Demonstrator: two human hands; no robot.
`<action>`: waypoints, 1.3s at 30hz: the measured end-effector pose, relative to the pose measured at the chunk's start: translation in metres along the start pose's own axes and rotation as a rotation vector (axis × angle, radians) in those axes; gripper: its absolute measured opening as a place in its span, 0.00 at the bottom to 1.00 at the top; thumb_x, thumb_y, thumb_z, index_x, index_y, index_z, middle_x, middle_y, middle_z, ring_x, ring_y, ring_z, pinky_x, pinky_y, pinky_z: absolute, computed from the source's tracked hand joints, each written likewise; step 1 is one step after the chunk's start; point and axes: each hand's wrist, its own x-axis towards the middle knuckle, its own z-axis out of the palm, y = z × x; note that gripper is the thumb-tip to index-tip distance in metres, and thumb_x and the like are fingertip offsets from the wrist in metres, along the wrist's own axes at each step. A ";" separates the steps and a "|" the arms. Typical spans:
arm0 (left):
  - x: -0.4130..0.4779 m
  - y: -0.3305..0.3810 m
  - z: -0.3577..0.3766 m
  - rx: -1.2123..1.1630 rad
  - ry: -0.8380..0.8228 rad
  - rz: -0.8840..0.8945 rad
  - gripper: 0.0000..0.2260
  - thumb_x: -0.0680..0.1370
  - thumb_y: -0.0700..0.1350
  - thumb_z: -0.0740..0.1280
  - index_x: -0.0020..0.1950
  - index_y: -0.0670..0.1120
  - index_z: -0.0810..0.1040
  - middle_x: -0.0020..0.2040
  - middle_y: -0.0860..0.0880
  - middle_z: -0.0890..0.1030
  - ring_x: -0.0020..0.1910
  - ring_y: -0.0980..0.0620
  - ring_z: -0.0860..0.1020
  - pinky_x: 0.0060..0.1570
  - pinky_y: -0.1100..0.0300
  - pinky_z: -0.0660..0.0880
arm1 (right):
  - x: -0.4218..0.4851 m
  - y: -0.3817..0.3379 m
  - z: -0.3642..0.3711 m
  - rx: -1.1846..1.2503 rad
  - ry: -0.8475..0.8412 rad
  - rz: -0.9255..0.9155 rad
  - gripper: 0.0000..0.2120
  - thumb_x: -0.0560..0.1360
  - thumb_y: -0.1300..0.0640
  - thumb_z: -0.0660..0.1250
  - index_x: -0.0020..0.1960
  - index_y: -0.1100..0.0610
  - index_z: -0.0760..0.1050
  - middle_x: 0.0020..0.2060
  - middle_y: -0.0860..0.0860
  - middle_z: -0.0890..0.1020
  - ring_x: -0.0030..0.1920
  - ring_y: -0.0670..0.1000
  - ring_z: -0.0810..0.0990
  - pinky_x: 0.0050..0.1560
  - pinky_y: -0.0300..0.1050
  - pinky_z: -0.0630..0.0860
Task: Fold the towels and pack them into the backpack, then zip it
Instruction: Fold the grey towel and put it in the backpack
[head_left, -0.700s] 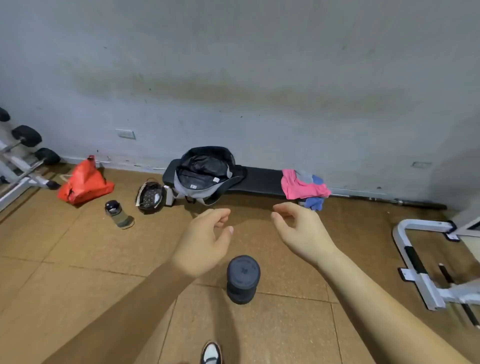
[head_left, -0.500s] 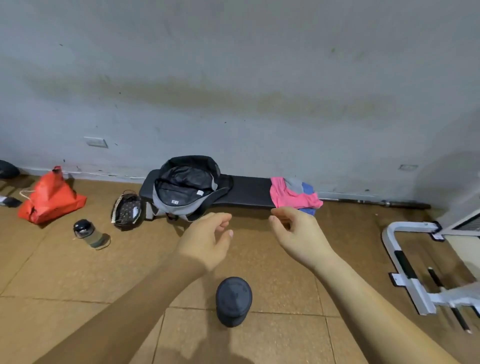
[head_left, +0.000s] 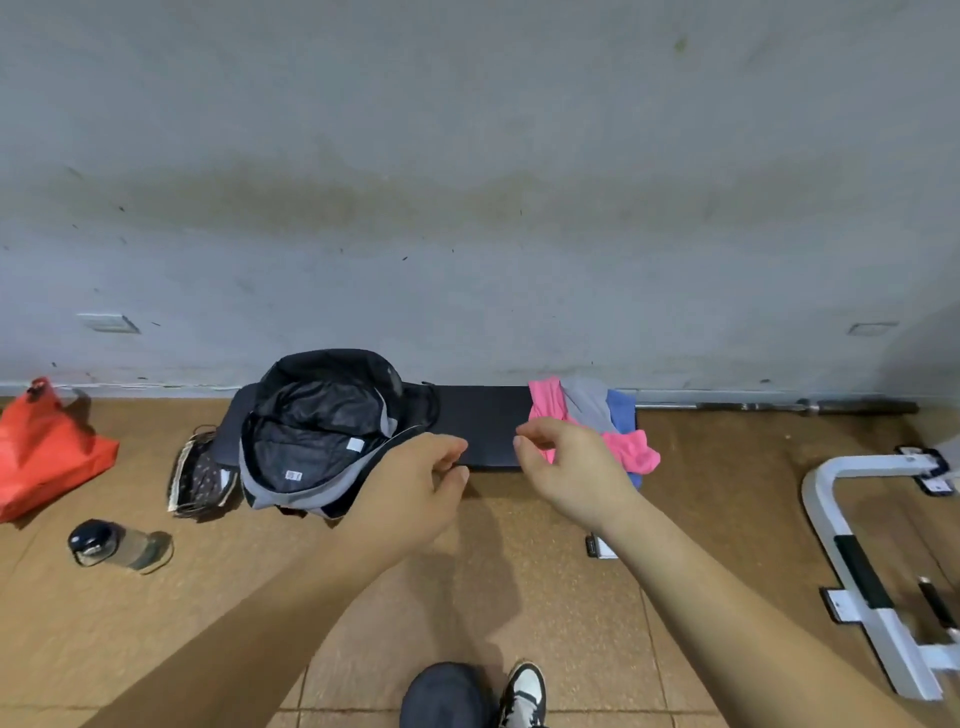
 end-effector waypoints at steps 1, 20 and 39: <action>0.019 0.001 0.002 -0.011 0.001 -0.015 0.16 0.83 0.47 0.68 0.71 0.50 0.79 0.62 0.58 0.81 0.61 0.61 0.79 0.66 0.59 0.76 | 0.020 0.005 -0.003 -0.006 -0.017 0.009 0.15 0.82 0.51 0.65 0.65 0.54 0.81 0.58 0.47 0.86 0.59 0.49 0.83 0.62 0.50 0.78; 0.393 -0.076 0.026 0.048 -0.271 0.119 0.17 0.83 0.48 0.67 0.72 0.50 0.78 0.65 0.56 0.81 0.63 0.57 0.79 0.66 0.57 0.76 | 0.336 0.101 0.025 0.050 0.018 0.366 0.11 0.81 0.56 0.63 0.43 0.53 0.80 0.36 0.51 0.84 0.39 0.51 0.81 0.44 0.48 0.78; 0.572 -0.251 0.377 0.031 -0.375 0.173 0.10 0.80 0.45 0.65 0.56 0.42 0.82 0.50 0.49 0.80 0.49 0.50 0.79 0.53 0.47 0.78 | 0.457 0.478 0.159 -0.233 0.155 0.549 0.20 0.75 0.44 0.72 0.63 0.53 0.80 0.57 0.52 0.80 0.60 0.56 0.78 0.55 0.50 0.77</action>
